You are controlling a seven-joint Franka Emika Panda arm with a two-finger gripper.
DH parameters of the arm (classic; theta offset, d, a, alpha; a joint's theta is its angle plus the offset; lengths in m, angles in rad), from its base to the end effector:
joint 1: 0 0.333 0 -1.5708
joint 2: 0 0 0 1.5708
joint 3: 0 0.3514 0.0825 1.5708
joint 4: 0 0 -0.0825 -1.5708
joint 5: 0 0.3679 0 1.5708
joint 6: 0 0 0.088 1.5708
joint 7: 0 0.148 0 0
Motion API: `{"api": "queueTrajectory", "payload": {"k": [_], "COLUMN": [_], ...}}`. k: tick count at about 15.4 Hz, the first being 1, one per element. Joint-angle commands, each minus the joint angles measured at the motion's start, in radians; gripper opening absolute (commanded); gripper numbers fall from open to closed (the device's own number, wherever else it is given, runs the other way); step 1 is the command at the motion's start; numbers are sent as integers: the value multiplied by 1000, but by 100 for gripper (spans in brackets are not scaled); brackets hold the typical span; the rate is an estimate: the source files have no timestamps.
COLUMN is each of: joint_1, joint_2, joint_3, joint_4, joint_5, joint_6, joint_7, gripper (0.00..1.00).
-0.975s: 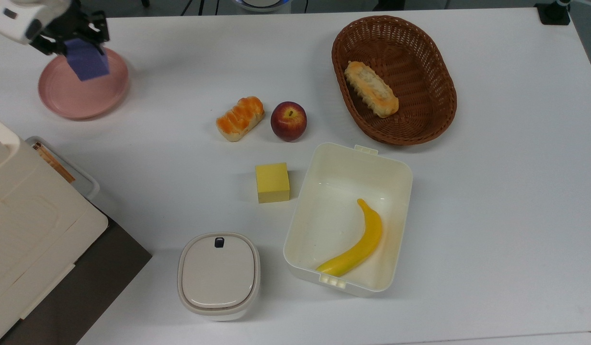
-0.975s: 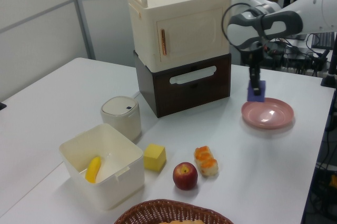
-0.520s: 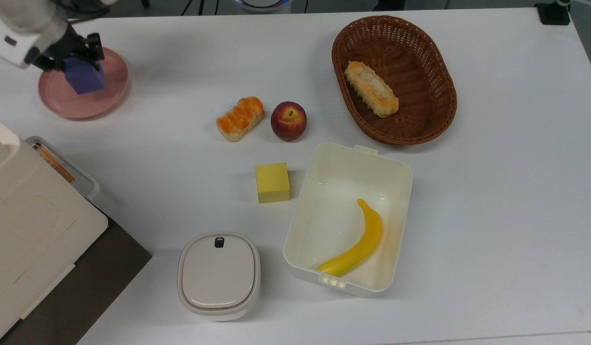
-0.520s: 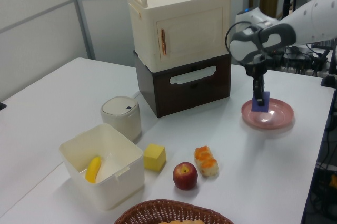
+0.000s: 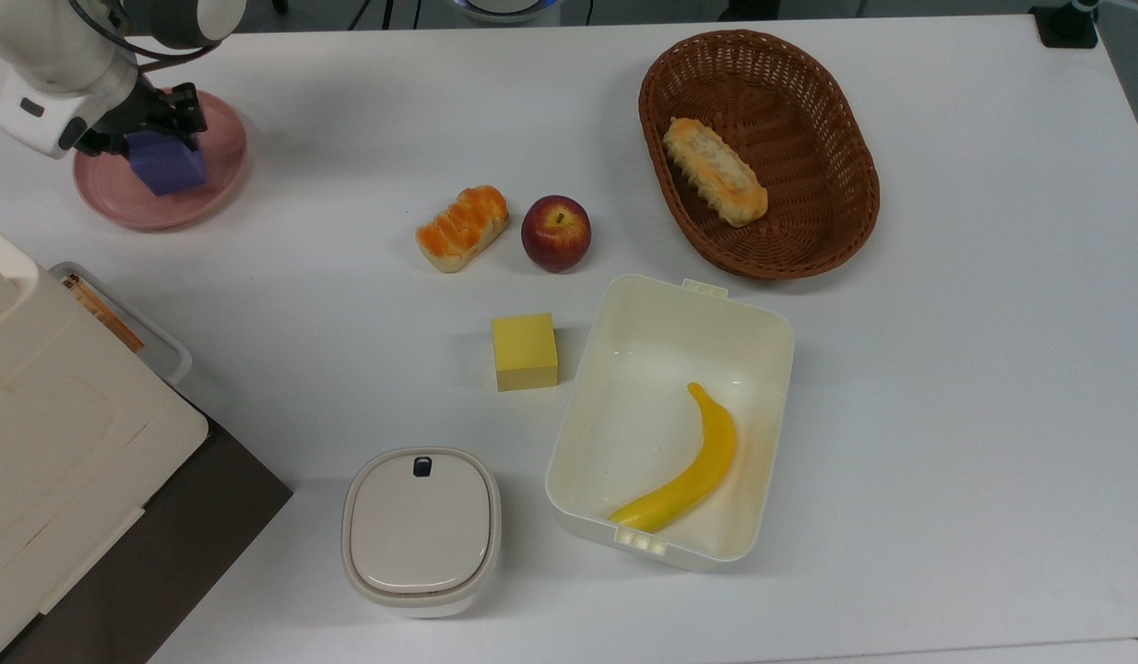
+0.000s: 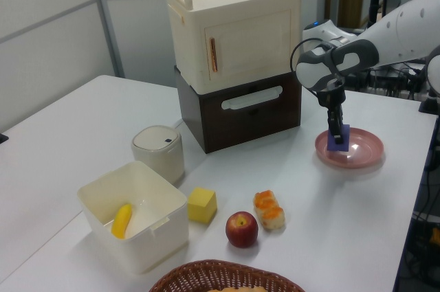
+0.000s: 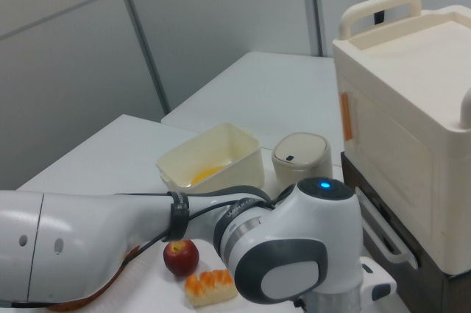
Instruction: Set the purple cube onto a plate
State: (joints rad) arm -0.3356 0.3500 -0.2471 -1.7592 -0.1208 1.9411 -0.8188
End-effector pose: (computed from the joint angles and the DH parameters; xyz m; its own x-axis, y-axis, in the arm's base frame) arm 0.5156 -0.3414 0.3641 0.9268 0.2822 -0.2479 0.2934 -0.9560 0.0087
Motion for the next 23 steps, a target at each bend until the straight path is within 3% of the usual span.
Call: {"api": "queueTrajectory", "payload": {"k": [1,4,6,17,23], "joint_1": [7,42,95,449,472], "joint_2": [-14,-16,-43,-198,-192], "joint_3": [8,8,9,9,9], "joint_4": [55,167,242,254,253], "joint_5": [-20,-19,-4,10,53], "joint_6": [-66,-212,-301,-311,-303], "joint_7": [21,27,129,645,713], "gripper": [100,100,100,100,100]}}
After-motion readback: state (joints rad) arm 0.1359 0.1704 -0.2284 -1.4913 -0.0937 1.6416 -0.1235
